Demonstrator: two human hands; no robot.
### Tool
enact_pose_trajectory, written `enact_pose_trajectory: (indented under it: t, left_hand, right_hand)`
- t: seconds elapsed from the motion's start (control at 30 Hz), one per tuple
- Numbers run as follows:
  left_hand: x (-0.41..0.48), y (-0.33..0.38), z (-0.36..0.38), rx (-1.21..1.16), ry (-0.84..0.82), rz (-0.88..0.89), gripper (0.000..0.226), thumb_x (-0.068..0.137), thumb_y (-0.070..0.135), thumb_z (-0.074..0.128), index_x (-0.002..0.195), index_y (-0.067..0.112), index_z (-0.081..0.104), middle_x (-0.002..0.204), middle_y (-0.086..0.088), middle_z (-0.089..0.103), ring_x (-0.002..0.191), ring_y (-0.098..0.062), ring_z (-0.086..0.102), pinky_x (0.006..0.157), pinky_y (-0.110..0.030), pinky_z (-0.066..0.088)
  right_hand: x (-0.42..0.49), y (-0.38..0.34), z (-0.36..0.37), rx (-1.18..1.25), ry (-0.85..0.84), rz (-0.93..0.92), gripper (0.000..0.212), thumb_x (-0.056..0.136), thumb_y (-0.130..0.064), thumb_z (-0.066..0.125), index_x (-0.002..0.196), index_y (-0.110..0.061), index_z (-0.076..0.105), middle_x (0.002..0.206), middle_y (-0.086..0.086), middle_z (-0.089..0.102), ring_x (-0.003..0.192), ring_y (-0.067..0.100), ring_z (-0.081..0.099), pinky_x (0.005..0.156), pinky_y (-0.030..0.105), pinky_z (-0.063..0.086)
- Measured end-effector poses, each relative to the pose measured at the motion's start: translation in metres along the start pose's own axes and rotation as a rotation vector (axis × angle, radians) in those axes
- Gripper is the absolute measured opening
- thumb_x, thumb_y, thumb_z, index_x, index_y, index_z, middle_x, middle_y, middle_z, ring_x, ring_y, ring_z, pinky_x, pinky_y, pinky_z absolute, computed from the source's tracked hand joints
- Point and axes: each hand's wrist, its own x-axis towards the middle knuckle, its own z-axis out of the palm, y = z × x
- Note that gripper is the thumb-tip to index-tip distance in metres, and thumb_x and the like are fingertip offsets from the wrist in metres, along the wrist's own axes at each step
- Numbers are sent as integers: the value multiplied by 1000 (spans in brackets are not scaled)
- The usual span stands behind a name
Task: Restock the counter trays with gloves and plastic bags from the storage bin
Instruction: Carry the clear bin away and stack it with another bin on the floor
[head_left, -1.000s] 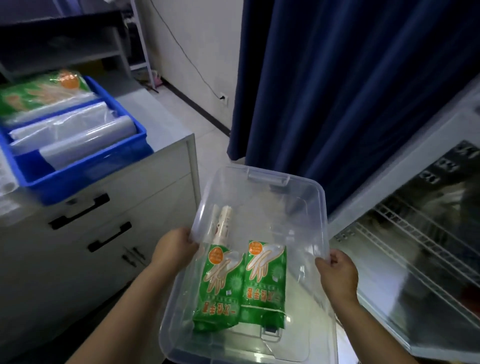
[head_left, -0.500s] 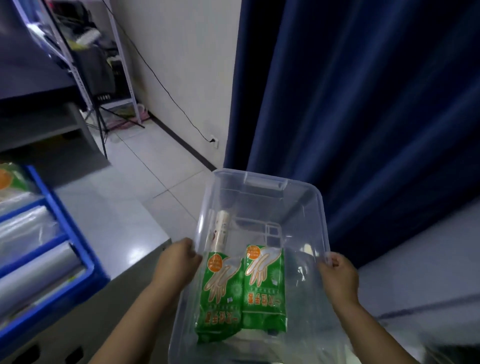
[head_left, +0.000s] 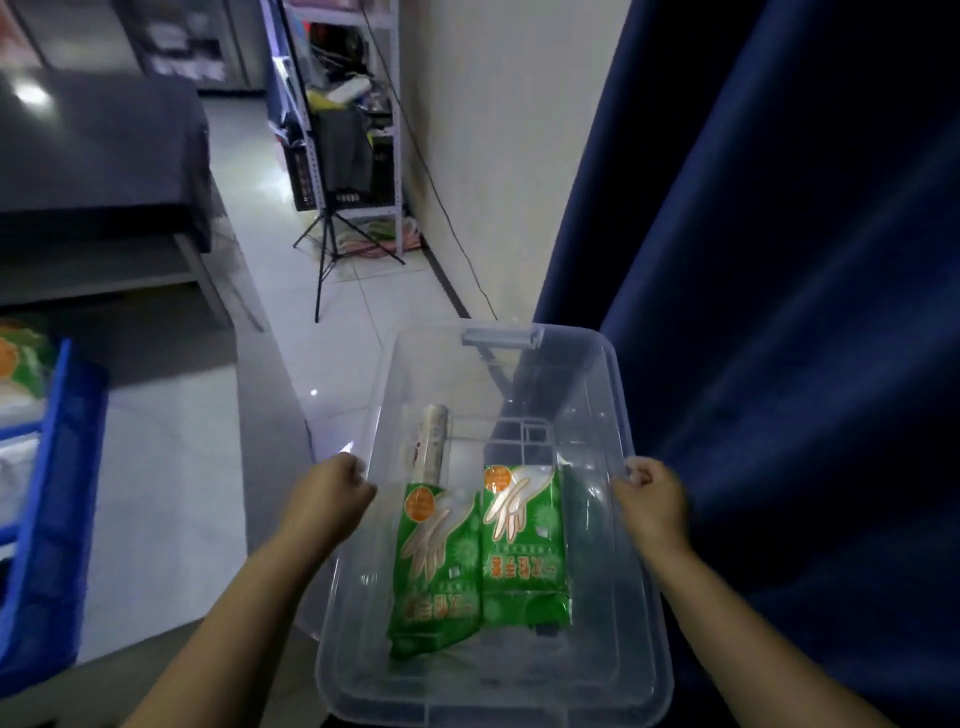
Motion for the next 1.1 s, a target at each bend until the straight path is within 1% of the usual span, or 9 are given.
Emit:
enact_pose_trajectory:
  t: [0.1,0.17,0.23,0.33,0.47,0.57,0.73,0.97,1.1]
  left_hand:
    - [18,4,1,13,79,-74,19,81,14,61,95,3,64,98,-23,68,92,-38,60,66,-30,35]
    - [34,8,-1,17,141,-113,13,80,15,61,86,4,63,93,-23,68,88,-38,61,63,-29,32]
    - [54,13,-5,17,193,-148,8,79,15,61,74,8,60,84,-22,67,79,-37,59,60,-29,31]
    - [93,15,-13,6,224,-199,25,78,15,60,57,15,46,67,-14,57,65,-30,48,57,-30,29]
    - [164,10,-23,-51,242,-240,30,78,14,61,52,16,45,54,-3,47,58,-26,46,47,-27,25]
    - [224,12,-34,-122,241,-262,27,79,11,60,55,12,47,57,-5,49,58,-25,45,49,-27,26]
    - [325,19,-66,-145,218,-233,8,80,21,61,81,13,60,78,-9,62,74,-29,56,62,-29,37]
    - [419,17,-97,-194,272,-262,10,76,22,62,70,14,60,60,0,59,61,-23,58,51,-27,35]
    - [469,10,-109,-215,317,-315,9,77,23,61,73,15,62,62,1,61,60,-19,58,50,-24,37]
  right_hand:
    - [42,-16,20,-24,-80,-79,10,75,-1,64,75,-11,61,76,11,56,65,23,50,60,28,39]
    - [67,-30,38,-2,-107,-119,8,73,4,62,70,-3,60,72,11,50,62,22,45,59,29,38]
    - [92,-46,58,28,-136,-135,18,71,9,60,61,-5,55,70,10,44,60,20,40,56,28,35]
    - [128,-71,89,44,-197,-160,44,71,9,58,53,-24,36,65,4,36,54,14,32,49,25,27]
    - [183,-102,138,-41,-213,-182,32,72,2,60,53,-17,42,63,2,39,54,15,34,50,27,28]
    - [224,-133,174,-76,-207,-181,21,71,4,61,57,-2,46,62,9,41,58,20,36,52,29,29]
    - [291,-188,220,-111,-207,-219,29,71,4,62,56,-11,41,56,6,35,54,15,31,47,30,23]
    - [363,-245,283,-179,-226,-222,15,75,-8,64,63,-13,56,63,4,55,56,15,47,52,29,34]
    - [407,-277,335,-171,-275,-269,19,74,-6,63,63,-15,51,67,6,52,59,21,49,57,30,40]
